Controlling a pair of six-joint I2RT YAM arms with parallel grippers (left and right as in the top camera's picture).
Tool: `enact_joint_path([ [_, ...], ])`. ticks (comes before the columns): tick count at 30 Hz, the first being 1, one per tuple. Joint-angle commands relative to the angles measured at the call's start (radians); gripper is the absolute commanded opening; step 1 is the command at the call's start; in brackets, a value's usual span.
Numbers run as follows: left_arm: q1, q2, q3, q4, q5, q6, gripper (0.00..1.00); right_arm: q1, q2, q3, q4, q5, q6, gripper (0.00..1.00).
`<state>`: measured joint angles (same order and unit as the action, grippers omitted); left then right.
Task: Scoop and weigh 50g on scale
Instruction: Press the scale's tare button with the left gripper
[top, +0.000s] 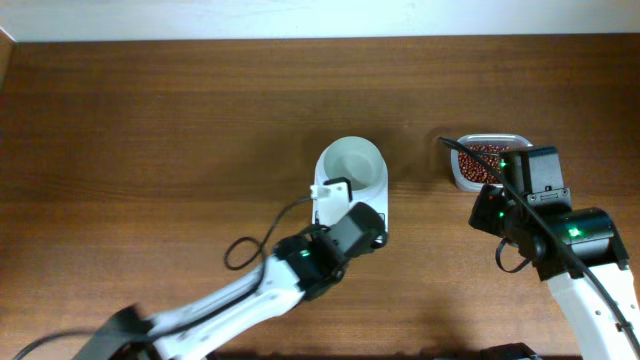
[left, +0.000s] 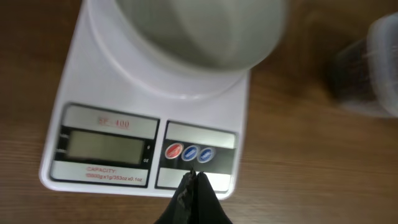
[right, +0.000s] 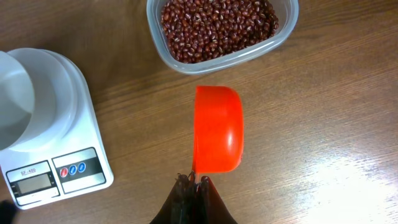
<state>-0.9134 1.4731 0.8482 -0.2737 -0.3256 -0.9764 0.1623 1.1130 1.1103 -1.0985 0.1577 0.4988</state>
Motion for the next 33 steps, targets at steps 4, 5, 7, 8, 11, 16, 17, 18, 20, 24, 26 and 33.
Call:
enact_joint_path([
  [4,0.037,-0.144,-0.001,-0.122,-0.037,0.058,0.00,-0.006,0.000,0.018,0.011,-0.001,0.006,0.04],
  [5,0.037,-0.138,-0.001,-0.121,-0.036,0.058,0.00,-0.006,0.001,0.018,0.012,-0.001,0.006,0.04],
  [7,0.036,-0.099,-0.001,-0.121,-0.032,0.058,0.00,-0.006,0.002,0.018,0.011,-0.001,0.006,0.04],
  [8,0.036,-0.071,-0.001,-0.119,-0.017,0.055,0.00,-0.006,0.003,0.018,0.012,-0.001,0.006,0.04],
  [11,0.025,0.058,-0.001,0.010,0.082,0.047,0.00,-0.006,0.011,0.018,0.013,-0.002,0.006,0.04],
  [16,0.026,0.230,-0.001,0.174,0.127,0.047,0.00,-0.006,0.018,0.018,0.012,-0.002,0.006,0.04],
  [17,0.026,0.232,-0.001,0.179,0.125,0.047,0.00,-0.006,0.018,0.018,0.012,-0.002,0.006,0.04],
  [18,0.026,0.233,-0.001,0.180,0.118,0.047,0.00,-0.006,0.018,0.018,0.012,-0.005,0.006,0.04],
  [20,0.026,0.252,-0.001,0.202,0.109,0.047,0.00,-0.006,0.018,0.018,0.012,-0.024,0.006,0.04],
  [24,0.033,0.279,-0.001,0.240,0.093,0.046,0.00,-0.006,0.018,0.018,0.009,-0.024,0.006,0.04],
  [26,0.051,0.279,-0.001,0.240,0.094,0.046,0.00,-0.006,0.018,0.018,0.008,-0.024,0.006,0.04],
  [33,0.064,0.279,-0.001,0.236,0.093,0.046,0.00,-0.006,0.018,0.018,0.008,-0.024,0.006,0.04],
])
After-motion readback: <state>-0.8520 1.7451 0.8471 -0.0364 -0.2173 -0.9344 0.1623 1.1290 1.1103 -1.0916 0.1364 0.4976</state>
